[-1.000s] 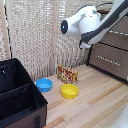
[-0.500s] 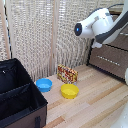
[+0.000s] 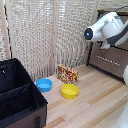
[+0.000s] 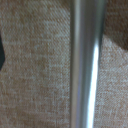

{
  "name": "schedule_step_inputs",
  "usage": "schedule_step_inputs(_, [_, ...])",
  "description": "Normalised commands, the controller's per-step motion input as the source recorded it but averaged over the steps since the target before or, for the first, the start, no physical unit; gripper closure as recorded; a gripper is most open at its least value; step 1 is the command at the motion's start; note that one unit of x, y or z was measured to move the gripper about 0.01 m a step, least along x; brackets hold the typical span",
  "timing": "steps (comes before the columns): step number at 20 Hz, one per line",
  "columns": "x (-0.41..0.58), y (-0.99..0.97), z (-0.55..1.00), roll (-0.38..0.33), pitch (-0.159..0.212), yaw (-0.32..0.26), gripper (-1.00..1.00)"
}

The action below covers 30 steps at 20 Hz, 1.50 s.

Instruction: Kindly move your gripper toward the top drawer's handle. With caution, hold the handle robustly using your gripper and pull open the top drawer. Let the handle go. Relocate your gripper to the bowl placed in the background. Gently hold the bowl using your gripper. Bring the gripper and the bowl to the ajar drawer. Softly release the bowl into it.

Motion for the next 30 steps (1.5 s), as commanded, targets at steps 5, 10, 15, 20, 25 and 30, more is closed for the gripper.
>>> schedule_step_inputs(5, [0.000, 0.00, 0.02, -0.009, 0.000, 0.000, 1.00])
schedule_step_inputs(10, [0.031, -0.18, 0.16, -0.080, 0.005, 0.021, 1.00])
schedule_step_inputs(15, [0.145, 0.04, 0.16, -0.035, 0.043, 0.058, 1.00])
schedule_step_inputs(20, [0.060, 0.85, 0.01, 0.000, 0.024, -0.003, 1.00])
schedule_step_inputs(25, [0.113, 0.96, 0.00, 0.038, 0.100, 0.000, 1.00])
schedule_step_inputs(30, [0.157, 0.90, 0.06, 0.100, 0.139, 0.000, 1.00])
